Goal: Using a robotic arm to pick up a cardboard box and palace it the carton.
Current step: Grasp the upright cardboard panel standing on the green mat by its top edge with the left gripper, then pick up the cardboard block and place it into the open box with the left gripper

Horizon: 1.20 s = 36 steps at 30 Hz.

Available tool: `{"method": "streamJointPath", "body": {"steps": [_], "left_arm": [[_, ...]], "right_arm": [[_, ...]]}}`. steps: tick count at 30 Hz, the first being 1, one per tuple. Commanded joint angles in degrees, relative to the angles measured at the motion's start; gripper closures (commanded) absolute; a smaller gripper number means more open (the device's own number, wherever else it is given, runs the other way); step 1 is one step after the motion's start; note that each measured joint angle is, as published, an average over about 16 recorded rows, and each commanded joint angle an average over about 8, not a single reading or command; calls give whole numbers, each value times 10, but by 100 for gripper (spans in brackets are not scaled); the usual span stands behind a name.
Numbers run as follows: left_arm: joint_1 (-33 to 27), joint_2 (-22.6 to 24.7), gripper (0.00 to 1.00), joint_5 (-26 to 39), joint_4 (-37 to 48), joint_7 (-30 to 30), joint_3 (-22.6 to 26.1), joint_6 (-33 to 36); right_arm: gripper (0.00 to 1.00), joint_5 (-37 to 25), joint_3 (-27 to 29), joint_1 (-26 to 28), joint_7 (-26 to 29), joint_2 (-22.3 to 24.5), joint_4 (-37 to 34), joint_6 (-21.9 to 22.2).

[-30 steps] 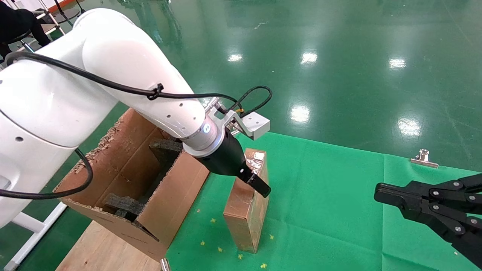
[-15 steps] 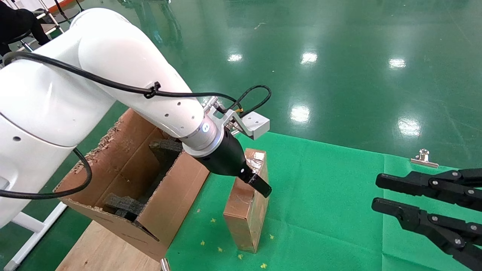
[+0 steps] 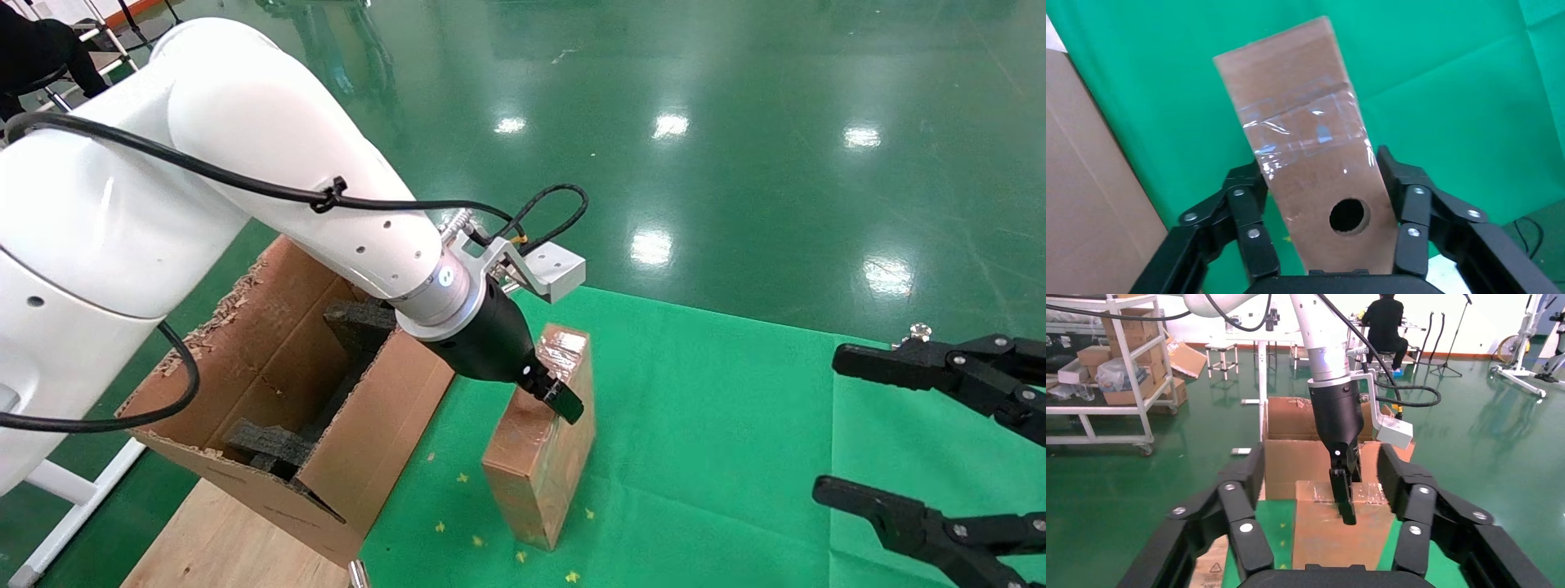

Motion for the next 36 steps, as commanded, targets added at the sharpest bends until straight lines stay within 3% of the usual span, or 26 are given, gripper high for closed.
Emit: {"method": "streamJointPath", "body": {"steps": [1,11,22,29,36], "left_arm": [[1,1,100,0,1,-1,0,0],[-27,-36,100,-22,-20,50,-10,-5],[-130,-148,100,-71,-11,182,-77,-21],[-203,-209,100,-52,58,284,-103,-15],[-234,-232,100,-2,181,409,-84,-6]], "right_arm": [[0,0,0,0,0,0,0,0],[0,0,0,0,0,0,0,0],[0,0,0,0,0,0,0,0],[0,0,-1,0,0,0,0,0],[0,0,-1,0,0,0,0,0]]}}
